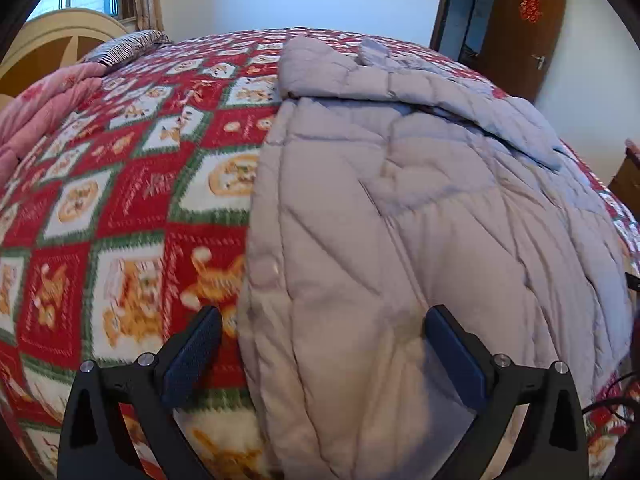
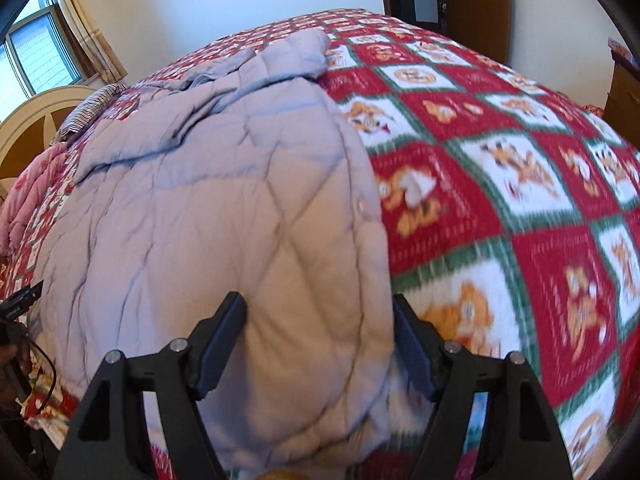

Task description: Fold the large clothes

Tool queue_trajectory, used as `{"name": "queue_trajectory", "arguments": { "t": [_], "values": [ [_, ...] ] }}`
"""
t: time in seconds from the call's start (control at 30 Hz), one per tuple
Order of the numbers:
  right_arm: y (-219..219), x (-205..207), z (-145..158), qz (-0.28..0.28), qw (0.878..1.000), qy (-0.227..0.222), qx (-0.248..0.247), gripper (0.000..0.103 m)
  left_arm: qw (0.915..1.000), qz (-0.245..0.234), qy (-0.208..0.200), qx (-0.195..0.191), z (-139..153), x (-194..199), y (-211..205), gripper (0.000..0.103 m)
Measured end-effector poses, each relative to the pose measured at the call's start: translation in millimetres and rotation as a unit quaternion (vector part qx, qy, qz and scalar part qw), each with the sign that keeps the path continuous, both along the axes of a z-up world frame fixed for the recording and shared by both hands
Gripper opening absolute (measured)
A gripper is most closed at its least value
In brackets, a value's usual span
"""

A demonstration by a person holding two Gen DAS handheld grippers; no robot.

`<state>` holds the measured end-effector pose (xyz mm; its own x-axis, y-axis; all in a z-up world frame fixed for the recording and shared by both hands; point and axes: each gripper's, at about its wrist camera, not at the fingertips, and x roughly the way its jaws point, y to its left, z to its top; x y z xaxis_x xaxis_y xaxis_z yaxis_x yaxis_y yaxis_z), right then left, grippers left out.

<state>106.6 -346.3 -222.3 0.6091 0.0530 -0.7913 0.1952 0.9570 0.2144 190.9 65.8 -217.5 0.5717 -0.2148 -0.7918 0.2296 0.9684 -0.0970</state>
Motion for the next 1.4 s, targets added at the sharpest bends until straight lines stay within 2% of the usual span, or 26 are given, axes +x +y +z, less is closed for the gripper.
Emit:
{"name": "queue_trajectory", "arguments": {
  "t": [0.07, 0.1, 0.13, 0.17, 0.2, 0.23, 0.27, 0.33, 0.47, 0.57, 0.67, 0.87, 0.97, 1.0, 1.07, 1.17, 1.27, 1.4],
  "values": [
    [4.1, -6.9, -2.4, 0.004, 1.0, -0.002, -0.005, 0.072, 0.9998, -0.008, 0.006, -0.017, -1.5, -2.9, 0.2, 0.098],
    [6.8, -8.9, -3.0, 0.006, 1.0, -0.001, -0.008, 0.069, 0.9997, -0.012, 0.005, -0.019, -0.6, -4.6, 0.2, 0.085],
    [8.2, -11.0, -3.2, 0.007, 1.0, -0.001, -0.01, 0.066, 0.9997, -0.018, 0.002, -0.019, 1.8, -6.2, -1.1, 0.065],
    [8.9, -12.7, -2.7, 0.008, 1.0, -0.003, -0.008, 0.054, 0.9994, -0.029, 0.0, -0.018, 4.5, -8.0, -3.4, 0.055],
    [9.1, -15.0, -3.3, 0.011, 1.0, -0.003, 0.002, 0.037, 0.999, -0.04, -0.004, -0.017, 7.6, -10.0, -5.9, 0.04],
    [9.3, -16.8, -4.1, 0.014, 1.0, -0.005, 0.017, 0.031, 0.9988, -0.047, -0.011, -0.011, 10.7, -11.7, -7.5, 0.028],
    [9.2, -18.3, -3.1, 0.016, 0.999, -0.011, 0.028, 0.023, 0.9985, -0.052, -0.019, -0.003, 14.4, -14.3, -8.9, 0.024],
    [11.8, -21.9, 1.0, 0.016, 0.999, -0.023, 0.027, 0.019, 0.9978, -0.058, -0.031, -0.005, 24.0, -18.2, -6.7, 0.016],
    [9.1, -33.8, 22.7, 0.007, 0.997, -0.066, 0.04, 0.015, 0.994, -0.064, -0.081, -0.036, 62.3, -31.1, 6.9, 0.011],
    [7.8, -45.3, 50.1, 0.01, 0.994, -0.102, 0.049, 0.015, 0.9869, -0.078, -0.13, -0.055, 103.5, -48.4, 12.4, 0.01],
    [10.1, -58.9, 82.0, 0.018, 0.989, -0.141, 0.043, 0.014, 0.9794, -0.089, -0.163, -0.079, 138.1, -62.0, 15.0, 0.009],
    [12.6, -84.5, 147.9, 0.033, 0.974, -0.22, 0.038, 0.013, 0.9621, -0.1, -0.209, -0.144, 198.1, -82.8, 36.5, 0.009],
    [9.3, -92.9, 173.6, 0.038, 0.966, -0.254, 0.043, 0.013, 0.9549, -0.105, -0.222, -0.167, 220.1, -77.5, 45.1, 0.009],
    [7.0, -91.9, 180.9, 0.039, 0.963, -0.263, 0.044, 0.013, 0.9534, -0.108, -0.229, -0.164, 226.2, -71.5, 45.1, 0.009],
    [4.0, -85.9, 196.2, 0.038, 0.958, -0.281, 0.039, 0.013, 0.9554, -0.105, -0.239, -0.138, 229.6, -48.4, 40.9, 0.009],
    [-3.4, -51.5, 203.4, 0.029, 0.956, -0.288, 0.037, 0.013, 0.9615, -0.085, -0.234, -0.116, 218.5, -1.7, 33.8, 0.013],
    [-8.6, -3.8, 200.0, 0.017, 0.96, -0.275, 0.045, 0.013, 0.9714, -0.073, -0.206, -0.094, 195.8, 54.4, 23.4, 0.013],
    [-16.7, 67.8, 190.8, -0.008, 0.967, -0.251, 0.043, 0.013, 0.9804, -0.039, -0.162, -0.105, 172.0, 115.4, 21.0, 0.014]
  ]
}}
